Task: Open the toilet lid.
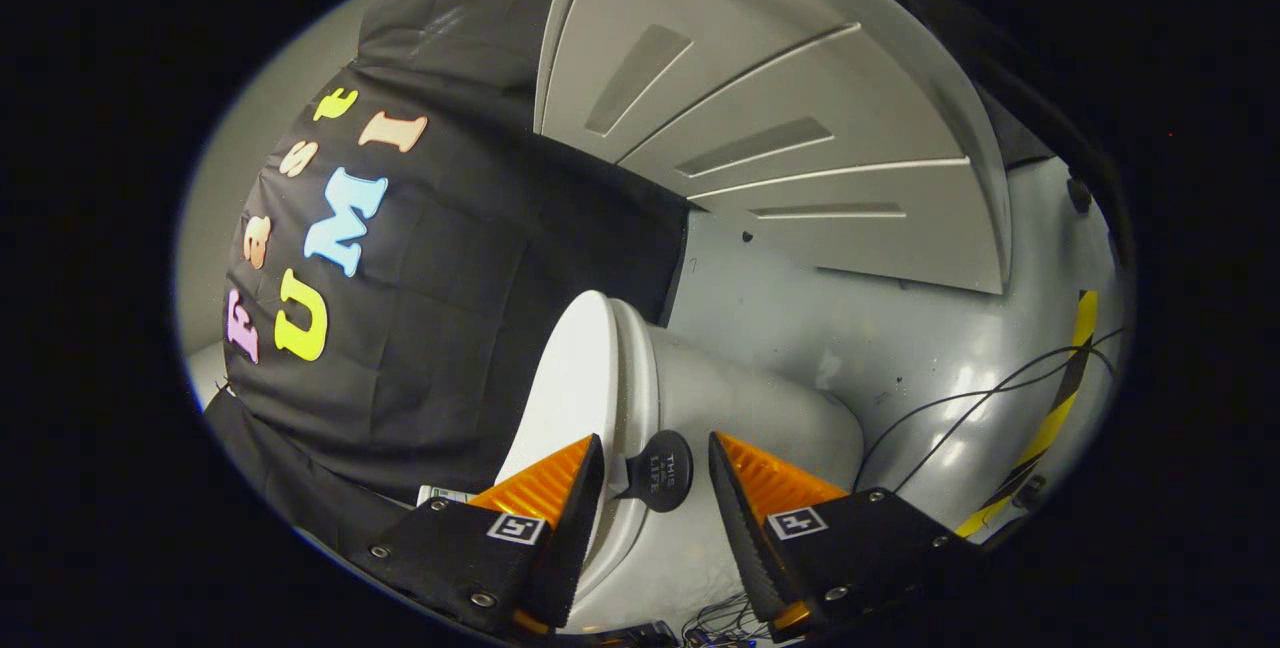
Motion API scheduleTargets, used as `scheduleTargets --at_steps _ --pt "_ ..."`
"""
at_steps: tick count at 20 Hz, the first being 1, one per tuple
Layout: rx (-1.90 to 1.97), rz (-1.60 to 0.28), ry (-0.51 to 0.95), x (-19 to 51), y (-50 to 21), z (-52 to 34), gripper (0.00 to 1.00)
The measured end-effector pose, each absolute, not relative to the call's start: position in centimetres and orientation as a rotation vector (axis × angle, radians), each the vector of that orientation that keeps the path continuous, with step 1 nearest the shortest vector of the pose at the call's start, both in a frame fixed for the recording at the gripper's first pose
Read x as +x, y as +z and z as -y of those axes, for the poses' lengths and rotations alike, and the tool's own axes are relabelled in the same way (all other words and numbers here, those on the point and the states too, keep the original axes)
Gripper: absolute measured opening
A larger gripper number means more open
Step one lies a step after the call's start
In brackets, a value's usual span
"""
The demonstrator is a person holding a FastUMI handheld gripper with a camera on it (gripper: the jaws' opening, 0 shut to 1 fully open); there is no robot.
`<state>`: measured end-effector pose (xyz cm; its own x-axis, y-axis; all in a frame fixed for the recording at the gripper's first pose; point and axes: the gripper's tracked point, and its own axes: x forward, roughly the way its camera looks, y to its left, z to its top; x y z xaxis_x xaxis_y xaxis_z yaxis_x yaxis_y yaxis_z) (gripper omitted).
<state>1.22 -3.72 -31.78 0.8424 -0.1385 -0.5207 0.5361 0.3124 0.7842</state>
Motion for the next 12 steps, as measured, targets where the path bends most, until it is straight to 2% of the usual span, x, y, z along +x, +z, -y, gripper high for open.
scheduleTargets --at_steps 1,4,8,11,12 --pt "1.191 -0.394 -0.454 1.20 -31.79 3.47 0.63" --pt "1.234 -0.376 -0.475 1.22 -31.84 3.88 0.37" --pt "1.304 -0.363 -0.491 1.06 -31.94 3.99 0.18" --pt "1.388 -0.359 -0.491 1.13 -31.43 4.22 0.10" --pt "1.381 -0.359 -0.495 1.10 -31.27 3.89 0.00"
